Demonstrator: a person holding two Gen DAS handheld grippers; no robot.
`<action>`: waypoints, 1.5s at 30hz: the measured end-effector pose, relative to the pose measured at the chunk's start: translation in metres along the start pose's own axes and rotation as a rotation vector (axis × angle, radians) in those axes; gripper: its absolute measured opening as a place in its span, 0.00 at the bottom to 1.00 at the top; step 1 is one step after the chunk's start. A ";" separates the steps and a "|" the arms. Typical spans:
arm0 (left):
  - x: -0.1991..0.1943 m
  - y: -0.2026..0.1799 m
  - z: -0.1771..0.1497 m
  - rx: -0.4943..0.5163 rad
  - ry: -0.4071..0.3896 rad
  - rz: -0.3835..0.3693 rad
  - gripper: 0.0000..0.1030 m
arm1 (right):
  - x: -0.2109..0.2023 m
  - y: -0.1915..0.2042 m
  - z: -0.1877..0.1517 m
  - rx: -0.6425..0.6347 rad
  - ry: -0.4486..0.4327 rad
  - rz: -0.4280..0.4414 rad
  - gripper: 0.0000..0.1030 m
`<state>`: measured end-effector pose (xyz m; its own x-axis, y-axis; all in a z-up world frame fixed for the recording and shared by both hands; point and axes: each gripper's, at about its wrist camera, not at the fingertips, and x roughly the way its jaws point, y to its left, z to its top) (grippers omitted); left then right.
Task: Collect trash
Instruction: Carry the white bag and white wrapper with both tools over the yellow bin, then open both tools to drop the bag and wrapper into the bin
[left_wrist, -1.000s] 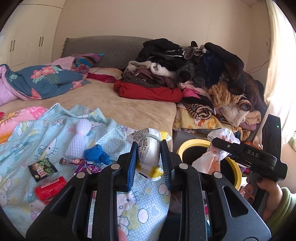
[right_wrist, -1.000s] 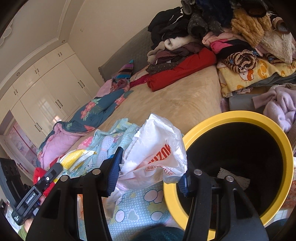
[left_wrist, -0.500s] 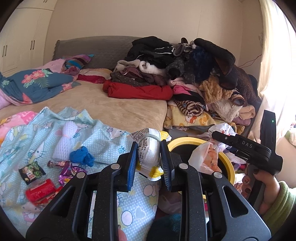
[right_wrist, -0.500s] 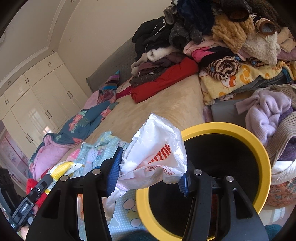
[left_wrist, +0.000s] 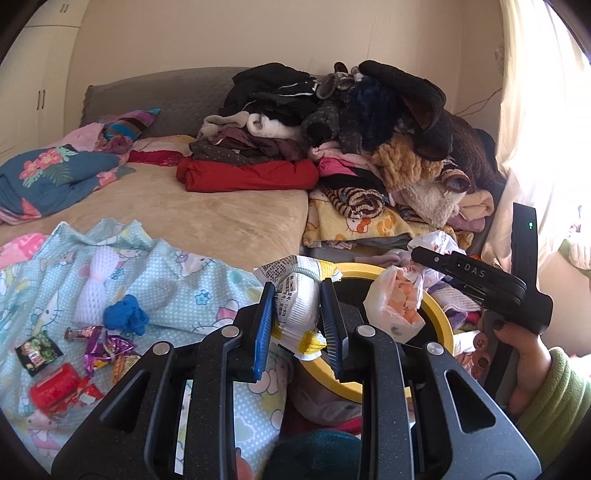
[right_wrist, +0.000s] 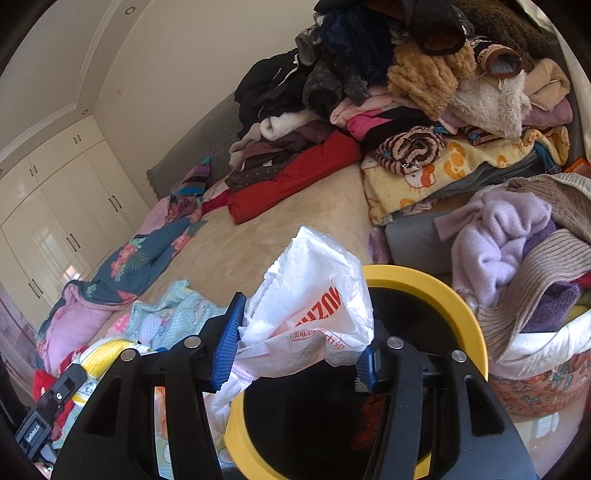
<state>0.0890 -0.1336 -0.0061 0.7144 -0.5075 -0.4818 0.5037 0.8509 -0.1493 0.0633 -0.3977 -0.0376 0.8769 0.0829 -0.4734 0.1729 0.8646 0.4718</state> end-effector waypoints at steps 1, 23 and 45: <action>0.001 -0.002 -0.001 0.004 0.003 -0.003 0.18 | 0.000 -0.001 0.000 -0.001 -0.002 -0.006 0.49; 0.055 -0.042 -0.031 0.088 0.123 -0.076 0.18 | 0.010 -0.031 -0.007 -0.087 -0.014 -0.175 0.49; 0.091 -0.049 -0.045 0.086 0.193 -0.077 0.54 | 0.025 -0.048 -0.014 -0.095 0.009 -0.239 0.74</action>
<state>0.1074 -0.2155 -0.0817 0.5704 -0.5278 -0.6294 0.5985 0.7918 -0.1216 0.0705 -0.4302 -0.0831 0.8124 -0.1251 -0.5695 0.3314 0.9027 0.2744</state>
